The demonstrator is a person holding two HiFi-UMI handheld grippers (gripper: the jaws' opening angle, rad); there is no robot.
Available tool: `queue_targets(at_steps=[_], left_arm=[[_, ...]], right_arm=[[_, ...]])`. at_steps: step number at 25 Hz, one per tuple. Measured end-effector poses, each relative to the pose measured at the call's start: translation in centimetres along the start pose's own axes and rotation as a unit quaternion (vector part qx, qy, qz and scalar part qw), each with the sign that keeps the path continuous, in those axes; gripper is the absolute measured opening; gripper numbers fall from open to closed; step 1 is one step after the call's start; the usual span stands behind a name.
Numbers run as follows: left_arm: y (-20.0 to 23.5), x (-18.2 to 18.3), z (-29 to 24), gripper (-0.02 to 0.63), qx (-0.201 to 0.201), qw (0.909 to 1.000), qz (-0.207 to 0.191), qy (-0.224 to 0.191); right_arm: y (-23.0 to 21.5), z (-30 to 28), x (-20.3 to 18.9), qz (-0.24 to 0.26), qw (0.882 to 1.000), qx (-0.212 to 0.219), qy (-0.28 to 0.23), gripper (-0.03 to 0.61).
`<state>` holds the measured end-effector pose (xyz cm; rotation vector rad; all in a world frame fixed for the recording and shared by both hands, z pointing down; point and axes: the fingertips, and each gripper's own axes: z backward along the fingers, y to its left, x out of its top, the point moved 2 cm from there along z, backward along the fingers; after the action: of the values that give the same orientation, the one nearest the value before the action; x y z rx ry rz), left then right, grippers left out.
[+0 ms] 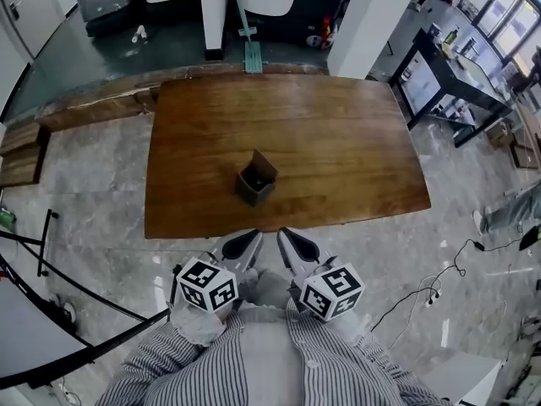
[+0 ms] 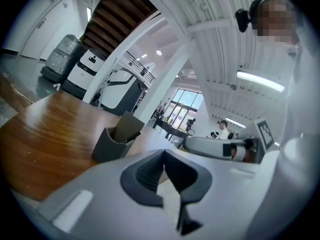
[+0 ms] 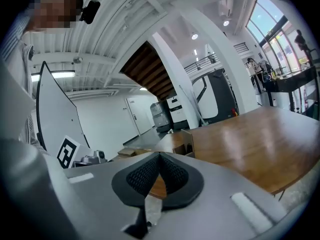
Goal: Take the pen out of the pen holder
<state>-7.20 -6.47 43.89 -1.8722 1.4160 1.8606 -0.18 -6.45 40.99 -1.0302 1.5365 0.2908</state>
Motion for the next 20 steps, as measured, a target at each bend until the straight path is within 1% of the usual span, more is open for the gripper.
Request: queue_targets(at_steps=[4, 8, 14, 17, 20], left_arm=[[0.4, 0.9, -1.3, 0.008, 0.000, 1.0000, -0.008, -0.005], [1.0, 1.6, -2.0, 0.008, 0.014, 0.9998, -0.014, -0.007], [2.2, 1.8, -3.0, 0.009, 0.032, 0.9993, -0.016, 0.006], [2.5, 1.9, -3.6, 0.009, 0.032, 0.9994, -0.009, 0.002], [3.0, 2.1, -4.2, 0.009, 0.042, 0.9991, -0.010, -0.004]], right_arm=[[-1.2, -0.7, 0.3, -0.002, 1.000, 0.004, 0.013, 0.000], [-1.9, -1.4, 0.9, -0.004, 1.000, 0.013, 0.021, 0.000], [-2.9, -2.2, 0.6, -0.013, 0.999, 0.020, 0.039, 0.000], [-3.4, -2.6, 0.3, -0.018, 0.999, 0.020, 0.047, 0.000], [-3.9, -3.0, 0.1, -0.022, 0.998, 0.023, 0.052, 0.000]])
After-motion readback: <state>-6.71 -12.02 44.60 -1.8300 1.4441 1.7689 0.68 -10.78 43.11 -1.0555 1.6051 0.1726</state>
